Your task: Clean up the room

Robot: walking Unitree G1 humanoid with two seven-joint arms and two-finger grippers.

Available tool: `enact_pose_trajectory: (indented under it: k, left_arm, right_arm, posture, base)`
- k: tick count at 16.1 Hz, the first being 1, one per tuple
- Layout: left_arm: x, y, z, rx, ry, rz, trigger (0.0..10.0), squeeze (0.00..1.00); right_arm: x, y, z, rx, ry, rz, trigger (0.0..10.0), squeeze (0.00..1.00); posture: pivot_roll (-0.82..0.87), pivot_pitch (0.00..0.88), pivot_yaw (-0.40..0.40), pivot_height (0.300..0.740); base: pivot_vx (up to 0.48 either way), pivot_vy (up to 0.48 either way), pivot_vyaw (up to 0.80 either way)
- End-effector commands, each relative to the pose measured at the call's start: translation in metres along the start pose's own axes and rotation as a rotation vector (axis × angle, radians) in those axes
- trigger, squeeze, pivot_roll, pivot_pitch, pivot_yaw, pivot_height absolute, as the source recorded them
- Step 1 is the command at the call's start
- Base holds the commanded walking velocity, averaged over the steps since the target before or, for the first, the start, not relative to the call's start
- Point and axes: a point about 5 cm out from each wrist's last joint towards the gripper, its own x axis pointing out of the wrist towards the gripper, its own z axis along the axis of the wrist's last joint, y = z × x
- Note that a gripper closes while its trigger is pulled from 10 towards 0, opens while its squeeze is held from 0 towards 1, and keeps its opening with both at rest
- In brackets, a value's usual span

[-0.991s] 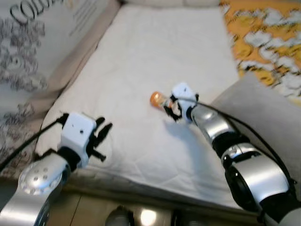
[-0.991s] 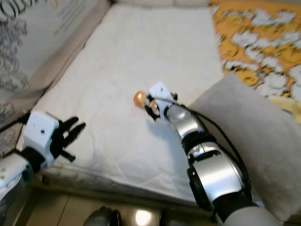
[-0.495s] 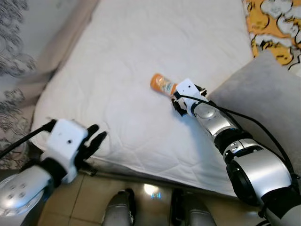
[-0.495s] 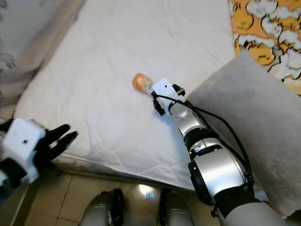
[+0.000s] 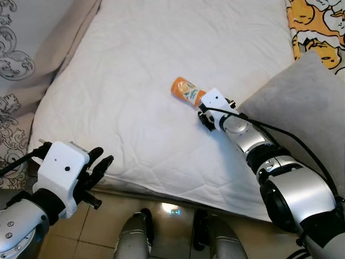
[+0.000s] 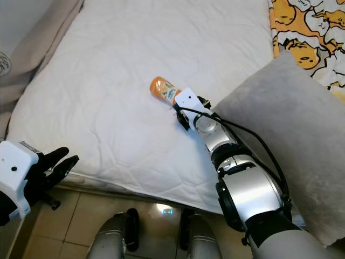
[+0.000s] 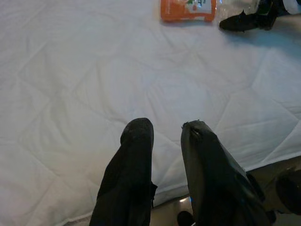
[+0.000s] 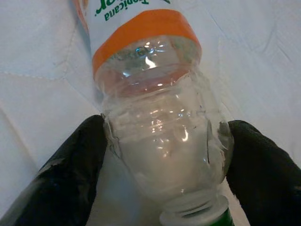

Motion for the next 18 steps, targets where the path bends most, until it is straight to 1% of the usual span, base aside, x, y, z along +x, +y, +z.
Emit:
enact_pose_trajectory:
  k: [1, 6, 9, 10, 12, 13, 14, 15, 16, 17, 18]
  left_arm:
    - [-0.004, -0.001, 0.002, 0.011, 0.002, 0.003, 10.0, 0.00]
    - [-0.005, 0.000, 0.002, 0.016, 0.010, 0.011, 10.0, 0.00]
    - [0.002, -0.002, -0.002, -0.003, 0.017, 0.007, 10.0, 0.00]
    - [0.005, -0.002, -0.003, -0.011, 0.008, 0.010, 10.0, 0.00]
    - [0.017, 0.002, -0.008, -0.025, -0.011, 0.036, 10.0, 0.00]
    - [0.025, 0.003, -0.010, -0.012, -0.018, 0.029, 10.0, 0.00]
    - [0.028, 0.004, -0.011, -0.005, -0.022, 0.027, 10.0, 0.00]
    - [0.038, 0.007, -0.013, -0.009, -0.030, 0.031, 10.0, 0.00]
    - [0.046, 0.008, -0.015, -0.016, -0.036, 0.031, 10.0, 0.00]
    - [0.054, 0.006, -0.017, -0.014, -0.051, 0.023, 10.0, 0.00]
    - [0.060, 0.005, -0.020, -0.006, -0.061, 0.032, 10.0, 0.00]
  right_arm:
    - [-0.001, 0.000, -0.006, 0.015, 0.032, 0.009, 0.0, 0.00]
    - [-0.001, 0.004, -0.007, 0.028, 0.032, 0.024, 0.0, 0.00]
    - [0.000, 0.005, -0.004, 0.102, -0.011, 0.026, 0.0, 0.00]
    - [0.000, 0.004, 0.001, 0.169, -0.051, 0.026, 0.0, 0.00]
    - [-0.001, 0.000, 0.011, 0.321, -0.161, 0.018, 0.0, 0.00]
    - [-0.003, 0.001, 0.014, 0.401, -0.229, 0.049, 0.0, 0.00]
    - [-0.004, -0.001, 0.013, 0.429, -0.252, 0.040, 0.0, 0.00]
    - [-0.009, -0.007, 0.007, 0.456, -0.307, -0.012, 0.0, 0.00]
    - [-0.016, -0.011, -0.001, 0.465, -0.335, -0.055, 0.0, 0.00]
    - [-0.026, -0.010, -0.012, 0.477, -0.350, -0.077, 0.0, 0.00]
    - [-0.037, -0.006, -0.016, 0.507, -0.379, -0.066, 0.0, 0.00]
  posture:
    - [0.30, 0.347, 0.010, 0.740]
    - [0.30, 0.337, 0.008, 0.740]
    - [0.28, 0.300, 0.009, 0.740]
    - [0.26, 0.275, 0.008, 0.740]
    - [0.20, 0.191, 0.014, 0.740]
    - [0.15, 0.131, 0.032, 0.740]
    - [0.15, 0.131, 0.032, 0.740]
    - [0.11, 0.092, 0.048, 0.740]
    - [0.08, 0.067, 0.057, 0.740]
    - [0.06, 0.044, 0.062, 0.740]
    - [0.04, 0.030, 0.069, 0.740]
  base:
    - [0.000, 0.000, 0.00]
    - [0.000, 0.000, 0.00]
    - [0.000, 0.000, 0.00]
    - [0.000, 0.000, 0.00]
    - [0.000, 0.000, 0.00]
    - [0.000, 0.000, 0.00]
    - [0.000, 0.000, 0.00]
    - [0.000, 0.000, 0.00]
    - [0.000, 0.000, 0.00]
    - [0.000, 0.000, 0.00]
    - [0.000, 0.000, 0.00]
